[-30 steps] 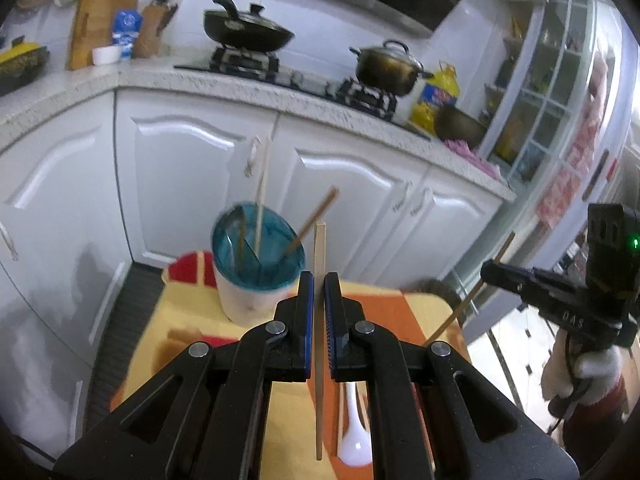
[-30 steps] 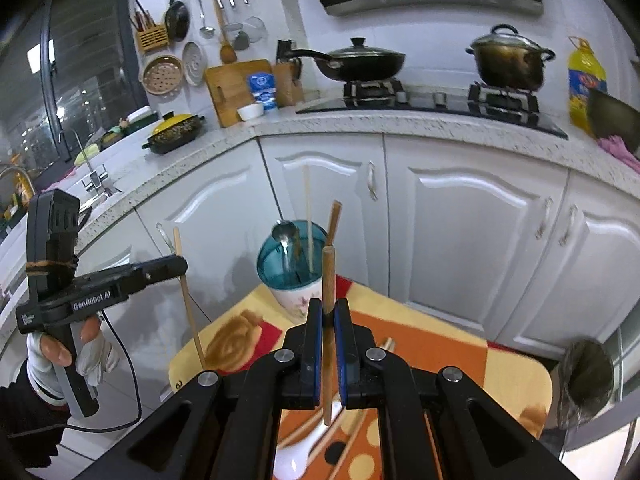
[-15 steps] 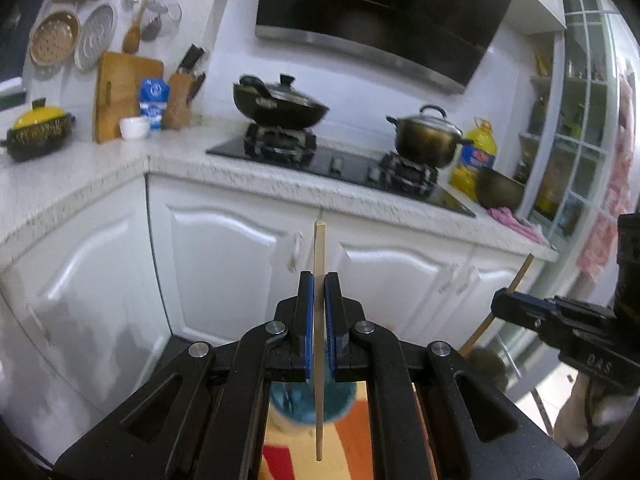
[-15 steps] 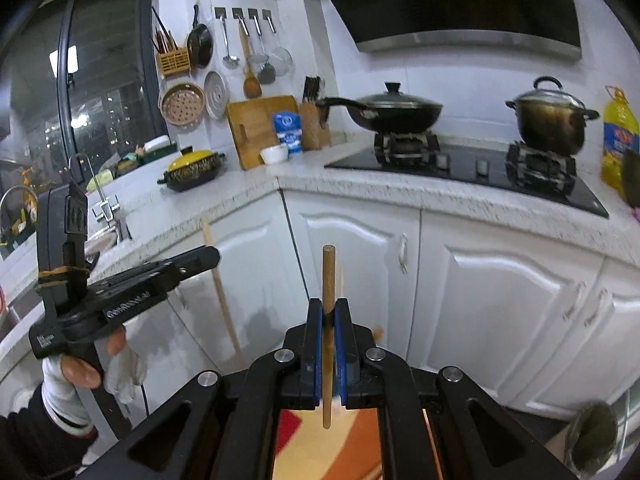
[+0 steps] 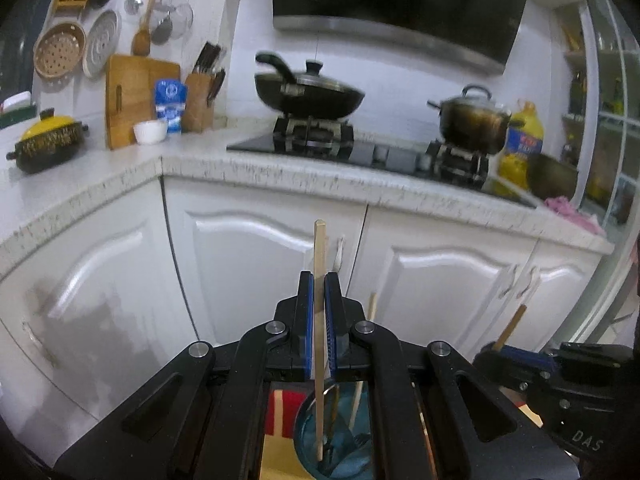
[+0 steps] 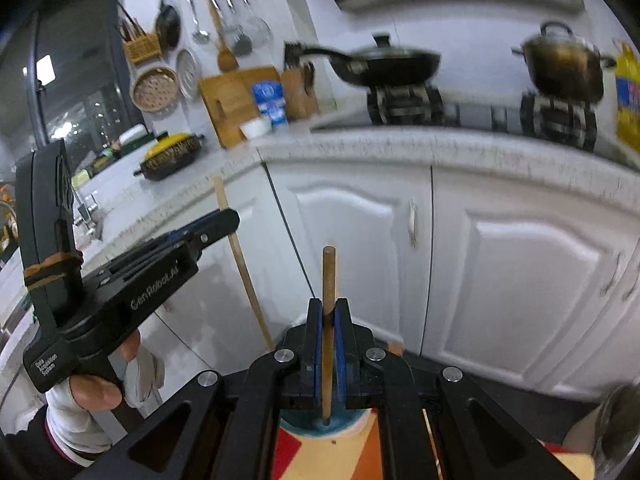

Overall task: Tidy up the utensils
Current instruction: 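Lower both chopsticks into the holder and open both tools, then move both open tools back down over the remaining chopsticks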

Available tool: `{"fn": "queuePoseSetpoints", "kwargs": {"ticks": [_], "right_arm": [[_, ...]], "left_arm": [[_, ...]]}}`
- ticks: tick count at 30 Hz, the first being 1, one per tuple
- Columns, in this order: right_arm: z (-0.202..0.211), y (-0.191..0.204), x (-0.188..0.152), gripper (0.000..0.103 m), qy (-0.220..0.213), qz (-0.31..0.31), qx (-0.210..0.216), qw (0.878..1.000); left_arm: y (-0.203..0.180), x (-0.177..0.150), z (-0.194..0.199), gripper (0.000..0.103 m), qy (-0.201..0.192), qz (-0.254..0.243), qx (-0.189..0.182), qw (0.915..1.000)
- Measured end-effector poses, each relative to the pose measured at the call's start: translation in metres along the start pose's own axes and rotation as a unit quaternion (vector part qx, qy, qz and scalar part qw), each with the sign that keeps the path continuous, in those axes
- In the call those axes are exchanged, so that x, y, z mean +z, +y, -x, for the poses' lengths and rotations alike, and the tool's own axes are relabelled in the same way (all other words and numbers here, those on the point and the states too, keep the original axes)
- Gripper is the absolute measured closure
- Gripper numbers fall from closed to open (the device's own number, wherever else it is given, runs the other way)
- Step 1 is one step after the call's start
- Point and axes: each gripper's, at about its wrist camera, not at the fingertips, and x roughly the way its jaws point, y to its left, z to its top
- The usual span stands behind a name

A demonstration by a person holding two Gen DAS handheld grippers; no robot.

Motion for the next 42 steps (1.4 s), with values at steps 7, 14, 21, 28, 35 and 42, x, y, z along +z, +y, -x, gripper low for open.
{"fn": "queuePoseSetpoints", "kwargs": {"ticks": [7,14,21,28,35,42], "right_arm": [[-0.015,-0.026,-0.026,0.098,0.029,-0.034,-0.014,0.999],[-0.015,-0.037,-0.031,0.082,0.046,-0.053,-0.010,0.997],[0.002,-0.038,-0.044,0.076,0.050,-0.054,-0.011,0.997],[0.013,-0.033,-0.063,0.070,0.064,-0.047,-0.019,0.997],[0.024,-0.027,-0.078,0.067,0.071,-0.048,-0.020,0.996],[0.040,-0.020,-0.094,0.064,0.071,-0.038,-0.035,0.996]], "left_arm": [[0.000,-0.029,-0.019,0.099,0.038,0.004,0.001,0.9993],[0.004,-0.041,-0.021,0.099,0.068,0.018,-0.001,0.9975],[0.012,-0.044,-0.006,0.073,0.084,0.036,-0.010,0.9958],[0.011,-0.057,0.019,0.060,0.088,0.039,-0.012,0.9952],[0.006,-0.078,0.040,0.057,0.098,0.035,-0.006,0.9945],[-0.014,-0.106,0.051,0.057,0.122,0.019,-0.012,0.9923]]}}
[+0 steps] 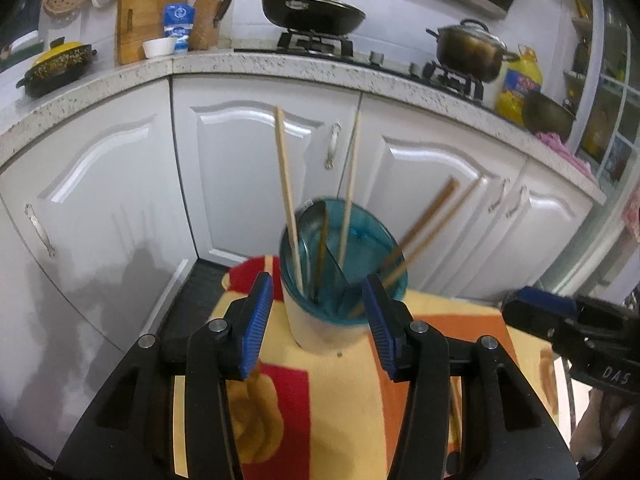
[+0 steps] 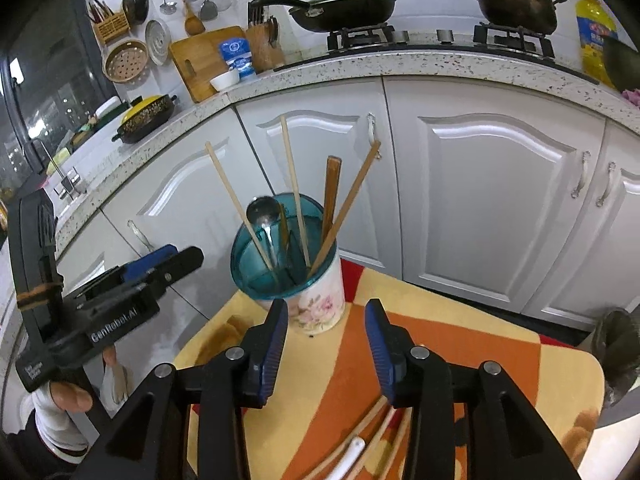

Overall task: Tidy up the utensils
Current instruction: 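Move both open tools back down over the remaining chopsticks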

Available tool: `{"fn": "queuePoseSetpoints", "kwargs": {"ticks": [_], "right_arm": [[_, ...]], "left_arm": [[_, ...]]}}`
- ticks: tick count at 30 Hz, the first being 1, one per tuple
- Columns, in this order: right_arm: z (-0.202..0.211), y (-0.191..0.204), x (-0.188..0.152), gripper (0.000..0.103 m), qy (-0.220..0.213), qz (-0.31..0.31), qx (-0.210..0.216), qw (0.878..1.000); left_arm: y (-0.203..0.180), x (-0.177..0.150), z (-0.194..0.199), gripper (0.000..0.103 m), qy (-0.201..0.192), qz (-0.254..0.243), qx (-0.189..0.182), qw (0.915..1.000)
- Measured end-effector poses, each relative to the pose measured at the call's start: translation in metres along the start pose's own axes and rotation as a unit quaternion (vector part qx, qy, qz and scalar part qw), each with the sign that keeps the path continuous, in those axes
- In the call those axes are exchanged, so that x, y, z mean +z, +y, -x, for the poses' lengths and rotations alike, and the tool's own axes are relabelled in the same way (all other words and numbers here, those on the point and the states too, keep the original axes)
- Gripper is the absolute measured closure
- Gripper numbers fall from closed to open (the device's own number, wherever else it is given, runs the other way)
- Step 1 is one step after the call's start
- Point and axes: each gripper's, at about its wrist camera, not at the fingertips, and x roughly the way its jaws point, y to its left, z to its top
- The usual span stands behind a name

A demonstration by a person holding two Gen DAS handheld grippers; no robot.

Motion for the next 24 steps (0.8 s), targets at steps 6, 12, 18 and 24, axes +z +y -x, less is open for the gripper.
{"fn": "queuePoseSetpoints", "kwargs": {"ticks": [6,12,18,24], "right_arm": [[0.012,-0.004,-0.018,0.063,0.004,0.005,-0.020,1.000],[0.022,-0.011,-0.034,0.063,0.008,-0.004,-0.033,0.999],[0.030,-0.013,-0.043,0.062,0.009,-0.008,-0.040,0.999],[0.033,-0.015,-0.049,0.062,0.011,-0.010,-0.044,0.999]], "left_arm": [[-0.015,-0.020,0.003,0.057,0.013,-0.014,-0.002,0.9998],[-0.028,-0.031,0.010,0.057,0.015,-0.025,-0.006,0.9996],[-0.038,-0.040,0.014,0.057,0.018,-0.029,-0.008,0.9994],[-0.043,-0.046,0.016,0.057,0.023,-0.032,-0.009,0.9992]]}}
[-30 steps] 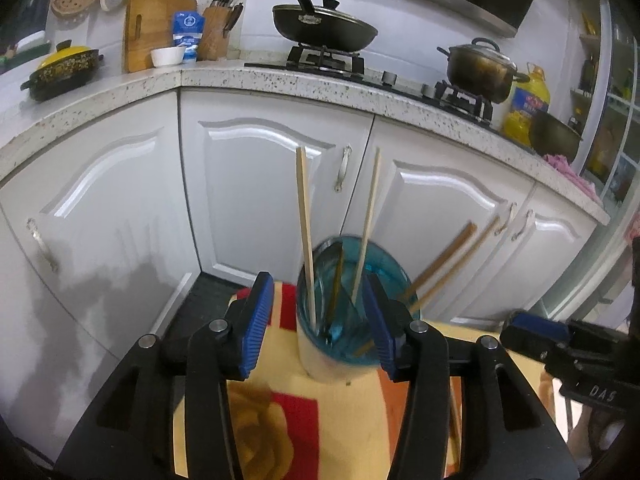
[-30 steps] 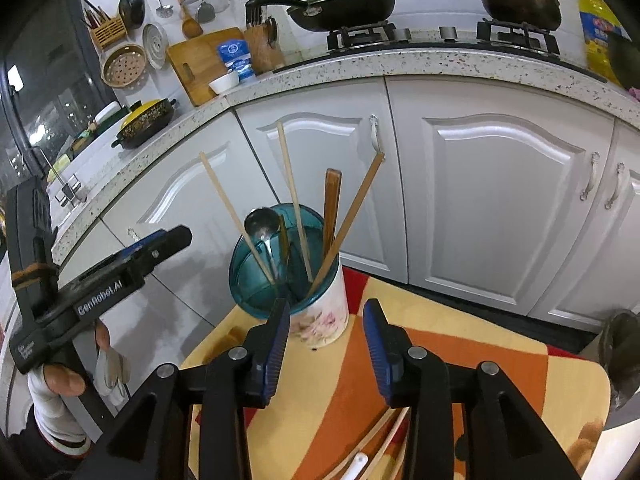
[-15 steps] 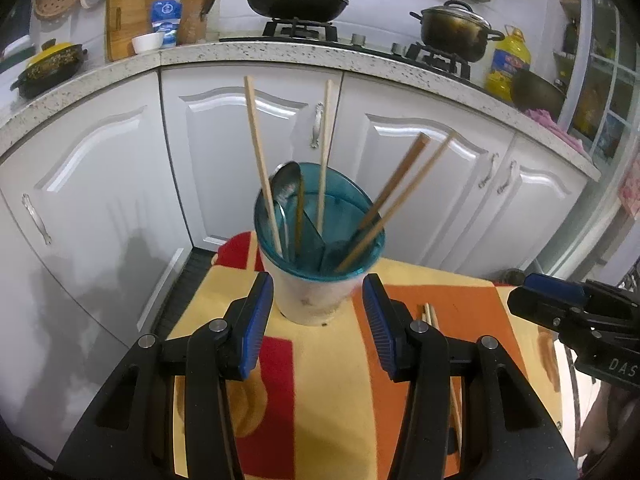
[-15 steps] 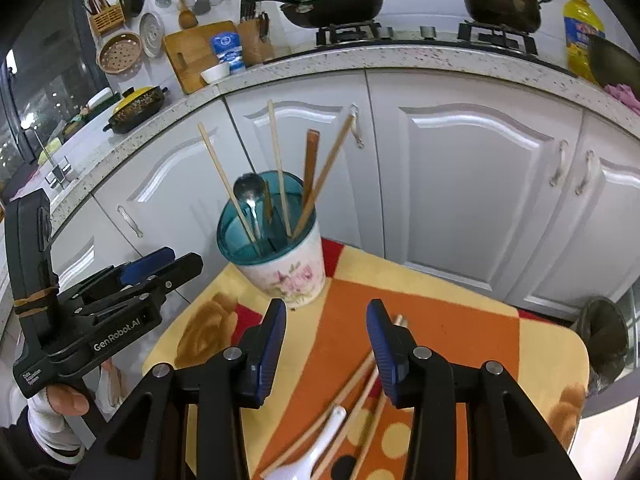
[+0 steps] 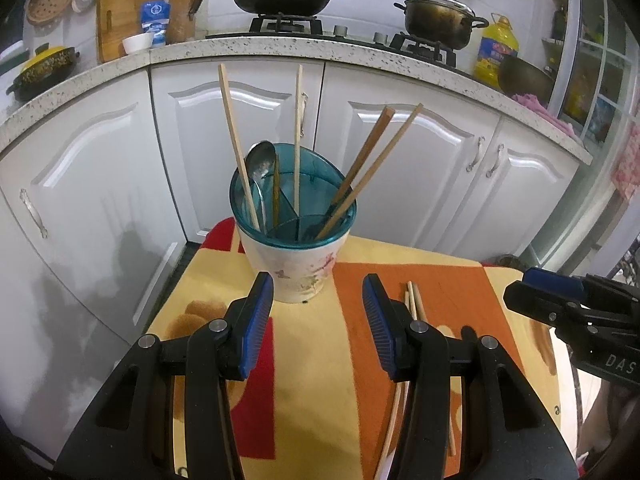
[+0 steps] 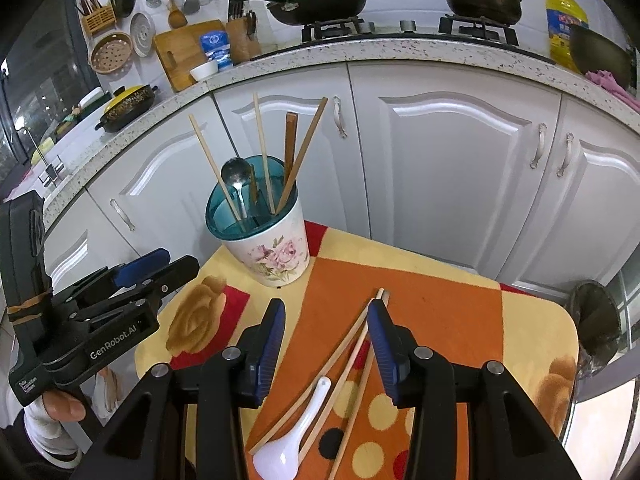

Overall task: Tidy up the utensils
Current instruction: 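Move both open tools back down over the remaining chopsticks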

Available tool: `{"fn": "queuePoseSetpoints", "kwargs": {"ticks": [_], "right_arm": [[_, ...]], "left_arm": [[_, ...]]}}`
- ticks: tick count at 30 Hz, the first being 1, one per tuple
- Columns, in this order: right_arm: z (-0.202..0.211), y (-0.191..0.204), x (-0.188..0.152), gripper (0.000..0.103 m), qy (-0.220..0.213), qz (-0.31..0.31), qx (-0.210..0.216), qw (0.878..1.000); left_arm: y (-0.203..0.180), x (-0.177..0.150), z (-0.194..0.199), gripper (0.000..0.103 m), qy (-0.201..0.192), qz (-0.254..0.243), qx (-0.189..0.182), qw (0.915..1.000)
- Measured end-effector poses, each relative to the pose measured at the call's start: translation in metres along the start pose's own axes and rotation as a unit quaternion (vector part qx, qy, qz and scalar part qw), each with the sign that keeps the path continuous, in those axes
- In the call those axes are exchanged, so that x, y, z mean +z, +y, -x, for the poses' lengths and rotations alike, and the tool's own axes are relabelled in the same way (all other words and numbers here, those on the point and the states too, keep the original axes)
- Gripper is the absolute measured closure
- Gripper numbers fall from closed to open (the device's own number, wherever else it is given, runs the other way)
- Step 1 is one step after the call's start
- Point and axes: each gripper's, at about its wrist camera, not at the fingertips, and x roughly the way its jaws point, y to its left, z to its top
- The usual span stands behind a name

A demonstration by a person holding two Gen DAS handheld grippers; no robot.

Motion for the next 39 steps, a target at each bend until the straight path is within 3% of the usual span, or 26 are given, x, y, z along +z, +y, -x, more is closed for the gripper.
{"fn": "queuePoseSetpoints", "kwargs": {"ticks": [39], "right_arm": [[-0.019,-0.023,-0.044,0.061,0.065,-0.004,-0.025,0.998]], "left_arm": [[-0.024,-0.031,-0.015,0.057,0.042,-0.030,-0.010,0.9986]]}}
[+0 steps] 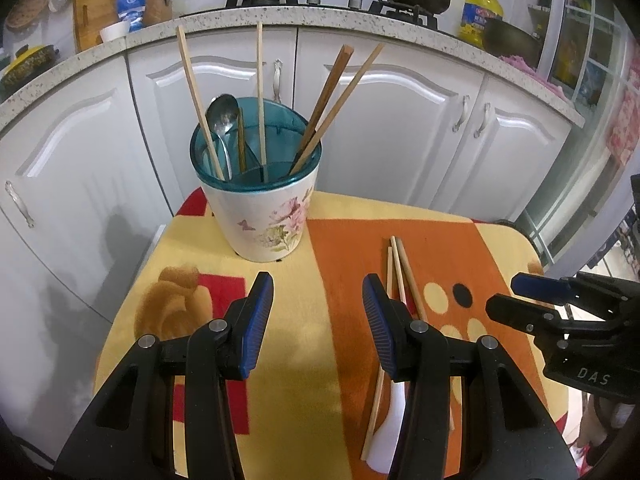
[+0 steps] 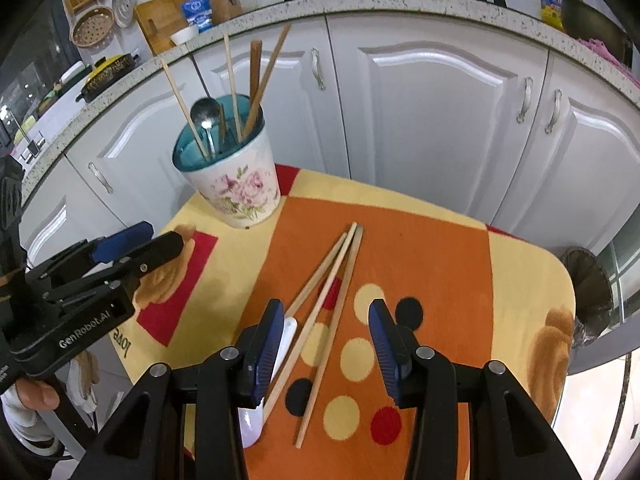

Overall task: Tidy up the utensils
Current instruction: 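Move both open tools back down over the remaining chopsticks, then grasp a chopstick with the right tool while the left tool grasps another chopstick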

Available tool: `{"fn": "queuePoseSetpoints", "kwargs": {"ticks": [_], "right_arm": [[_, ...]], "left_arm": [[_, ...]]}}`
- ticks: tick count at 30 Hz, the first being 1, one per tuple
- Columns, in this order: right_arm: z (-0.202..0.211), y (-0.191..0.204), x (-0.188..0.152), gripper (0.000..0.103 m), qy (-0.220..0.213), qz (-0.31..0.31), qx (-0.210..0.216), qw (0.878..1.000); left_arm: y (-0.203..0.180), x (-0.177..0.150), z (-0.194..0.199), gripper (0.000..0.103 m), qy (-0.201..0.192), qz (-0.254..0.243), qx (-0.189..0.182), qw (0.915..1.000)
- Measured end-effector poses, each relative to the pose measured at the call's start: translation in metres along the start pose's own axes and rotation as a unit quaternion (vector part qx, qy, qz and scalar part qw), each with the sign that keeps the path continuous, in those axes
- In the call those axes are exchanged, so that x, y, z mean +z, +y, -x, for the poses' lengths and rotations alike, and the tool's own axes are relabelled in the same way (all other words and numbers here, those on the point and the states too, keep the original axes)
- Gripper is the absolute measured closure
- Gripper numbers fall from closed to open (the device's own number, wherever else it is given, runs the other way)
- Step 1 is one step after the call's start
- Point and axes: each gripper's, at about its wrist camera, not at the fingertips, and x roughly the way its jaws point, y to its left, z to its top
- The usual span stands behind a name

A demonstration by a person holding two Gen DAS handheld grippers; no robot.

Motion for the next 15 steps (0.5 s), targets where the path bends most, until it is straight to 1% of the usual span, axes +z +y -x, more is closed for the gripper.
{"fn": "queuePoseSetpoints", "kwargs": {"ticks": [8,12,15], "right_arm": [[-0.019,-0.009,-0.012,0.061,0.028,-0.010,-0.002,1.000],[-0.036,-0.015,-0.018,0.061,0.049,-0.021,0.003,0.999],[-0.051,-0.017,-0.020,0.061,0.062,-0.023,0.006,0.998]], "left_arm": [[0.007,-0.011,-0.013,0.057,0.029,0.004,-0.007,0.9995],[0.010,-0.018,-0.025,0.057,0.055,0.011,-0.023,0.9982],[0.009,-0.023,-0.034,0.057,0.070,0.011,-0.024,0.9972]]}}
